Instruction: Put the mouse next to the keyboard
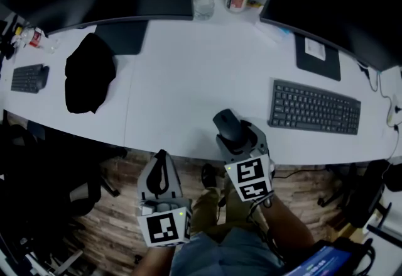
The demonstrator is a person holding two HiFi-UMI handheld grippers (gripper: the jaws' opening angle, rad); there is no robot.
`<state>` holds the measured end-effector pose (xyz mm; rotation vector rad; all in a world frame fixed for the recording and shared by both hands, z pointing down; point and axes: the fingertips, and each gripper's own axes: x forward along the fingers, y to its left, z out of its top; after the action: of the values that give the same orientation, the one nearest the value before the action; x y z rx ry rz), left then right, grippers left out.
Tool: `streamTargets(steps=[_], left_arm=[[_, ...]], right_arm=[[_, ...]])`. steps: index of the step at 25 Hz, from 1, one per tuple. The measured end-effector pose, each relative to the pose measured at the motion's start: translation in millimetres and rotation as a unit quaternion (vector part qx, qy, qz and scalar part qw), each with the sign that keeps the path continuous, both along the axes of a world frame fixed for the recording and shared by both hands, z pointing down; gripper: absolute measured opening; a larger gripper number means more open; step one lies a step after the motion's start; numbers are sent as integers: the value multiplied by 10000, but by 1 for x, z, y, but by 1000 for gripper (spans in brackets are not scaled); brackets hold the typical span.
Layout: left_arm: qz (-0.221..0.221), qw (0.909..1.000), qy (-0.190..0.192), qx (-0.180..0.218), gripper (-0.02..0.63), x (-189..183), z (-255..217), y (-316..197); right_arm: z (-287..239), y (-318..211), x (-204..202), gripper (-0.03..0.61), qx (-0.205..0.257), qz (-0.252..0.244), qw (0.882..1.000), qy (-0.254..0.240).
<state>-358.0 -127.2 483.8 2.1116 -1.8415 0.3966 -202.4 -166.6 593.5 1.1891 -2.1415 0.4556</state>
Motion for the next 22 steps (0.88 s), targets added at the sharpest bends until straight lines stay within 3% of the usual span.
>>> streamTargets(steps=[8, 14, 22], left_arm=[[50, 9998, 35, 198, 5, -2, -20, -2], [140, 9980, -92, 604, 5, -1, -51, -6], [334, 9931, 70, 1118, 5, 15, -95, -4]], right_arm=[[-25, -1, -2, 301, 194, -29, 9992, -355], [-74, -5, -7, 301, 525, -19, 9972, -529], [-141, 0, -6, 301, 997, 4, 9934, -570]])
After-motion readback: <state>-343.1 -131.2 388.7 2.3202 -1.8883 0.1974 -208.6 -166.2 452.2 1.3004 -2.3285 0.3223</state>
